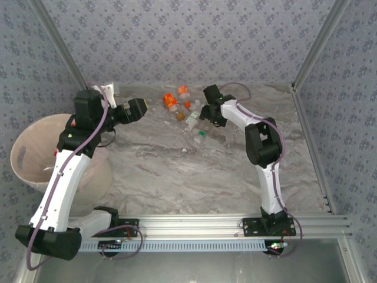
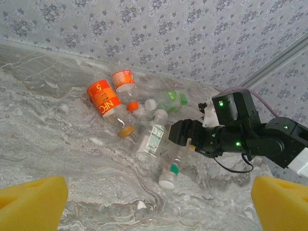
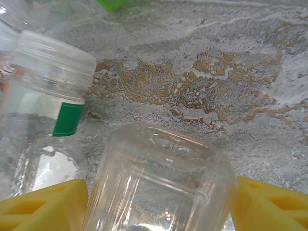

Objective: Put the plastic bottles in the bin

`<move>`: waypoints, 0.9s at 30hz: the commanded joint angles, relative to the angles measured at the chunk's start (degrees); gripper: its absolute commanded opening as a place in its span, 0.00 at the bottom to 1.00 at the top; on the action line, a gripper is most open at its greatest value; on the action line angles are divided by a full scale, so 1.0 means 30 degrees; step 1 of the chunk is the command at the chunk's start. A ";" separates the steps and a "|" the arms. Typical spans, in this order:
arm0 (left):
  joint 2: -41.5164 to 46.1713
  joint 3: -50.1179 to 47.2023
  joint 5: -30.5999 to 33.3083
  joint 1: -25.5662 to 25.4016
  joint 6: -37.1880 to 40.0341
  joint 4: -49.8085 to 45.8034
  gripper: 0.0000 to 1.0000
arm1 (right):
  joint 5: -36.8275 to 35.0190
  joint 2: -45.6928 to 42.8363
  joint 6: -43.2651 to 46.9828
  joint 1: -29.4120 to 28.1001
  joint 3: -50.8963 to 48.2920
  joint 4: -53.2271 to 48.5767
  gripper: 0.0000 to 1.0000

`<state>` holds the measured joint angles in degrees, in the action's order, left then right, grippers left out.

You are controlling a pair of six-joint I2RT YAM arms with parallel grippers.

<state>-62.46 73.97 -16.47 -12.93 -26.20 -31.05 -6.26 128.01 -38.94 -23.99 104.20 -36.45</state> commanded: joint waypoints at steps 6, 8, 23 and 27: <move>-0.0143 -0.0209 -0.0447 -0.0114 -0.0213 0.0334 0.98 | 0.0120 0.0050 -0.0060 0.0344 -0.0503 -0.0126 0.66; -0.0198 -0.0360 -0.0798 -0.0129 -0.0388 0.0574 0.98 | 0.0068 -0.1025 0.0074 0.0383 -0.1815 0.1229 0.59; -0.2441 -0.0990 -0.1039 -0.3360 0.0457 0.3199 0.98 | 0.1059 -1.0681 -0.0813 0.0642 -1.2130 0.9020 0.48; -0.3563 -0.1091 -0.0592 -0.4460 0.0834 0.4080 0.98 | 0.1553 -1.2748 -0.1573 0.0654 -1.3964 1.1246 0.47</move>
<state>-70.94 71.18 -18.79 -24.21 -25.93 -23.05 -3.16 93.78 -41.01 -22.35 65.34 -10.44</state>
